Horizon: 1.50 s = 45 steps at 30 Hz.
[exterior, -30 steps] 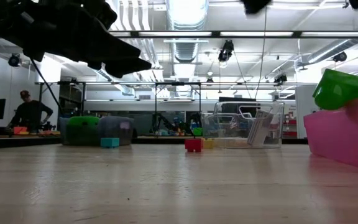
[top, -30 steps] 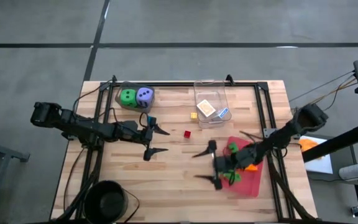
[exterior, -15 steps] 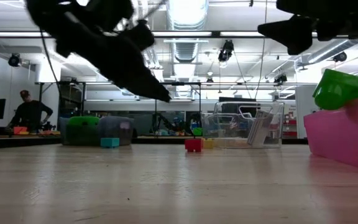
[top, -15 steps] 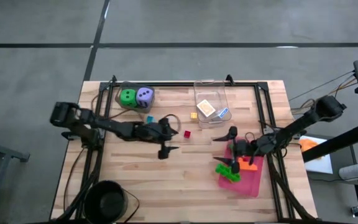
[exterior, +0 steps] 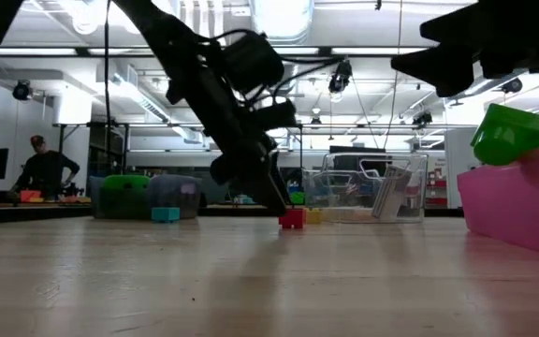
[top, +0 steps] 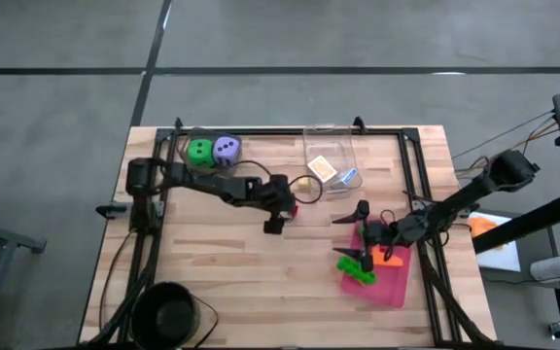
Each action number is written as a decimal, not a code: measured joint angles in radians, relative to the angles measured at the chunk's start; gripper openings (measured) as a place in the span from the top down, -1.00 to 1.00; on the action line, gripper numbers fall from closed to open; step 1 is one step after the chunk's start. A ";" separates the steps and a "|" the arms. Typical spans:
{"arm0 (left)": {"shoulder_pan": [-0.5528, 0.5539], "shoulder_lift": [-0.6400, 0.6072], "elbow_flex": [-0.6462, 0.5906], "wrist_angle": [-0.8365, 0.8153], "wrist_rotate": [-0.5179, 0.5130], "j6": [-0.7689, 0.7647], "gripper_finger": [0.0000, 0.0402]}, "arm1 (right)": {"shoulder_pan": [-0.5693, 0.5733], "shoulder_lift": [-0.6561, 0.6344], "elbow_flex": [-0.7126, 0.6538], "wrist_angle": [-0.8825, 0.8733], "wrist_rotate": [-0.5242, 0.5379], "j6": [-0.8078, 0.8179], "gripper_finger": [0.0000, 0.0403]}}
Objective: Pick & Place Toys
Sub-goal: Put the red game piece into the pink bin
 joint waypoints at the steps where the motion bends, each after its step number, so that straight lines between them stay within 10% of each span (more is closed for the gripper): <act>1: 0.008 0.008 0.013 -0.015 0.018 0.014 -0.70 | 0.000 0.011 0.006 0.005 -0.001 0.009 -0.75; 14: 0.026 0.084 0.067 -0.033 0.099 0.052 -0.60 | -0.007 0.105 0.034 0.036 -0.001 0.016 -0.75; 24: 0.023 0.084 0.067 -0.028 0.050 0.019 0.36 | -0.008 0.099 0.034 0.040 -0.001 0.015 -0.75; 35: 0.011 0.081 0.066 -0.027 0.038 -0.080 0.35 | -0.008 0.101 0.034 0.040 -0.001 0.016 -0.75; 45: -0.068 0.063 0.064 0.203 0.243 -0.107 0.35 | -0.005 0.120 0.033 0.196 -0.001 -0.049 -0.75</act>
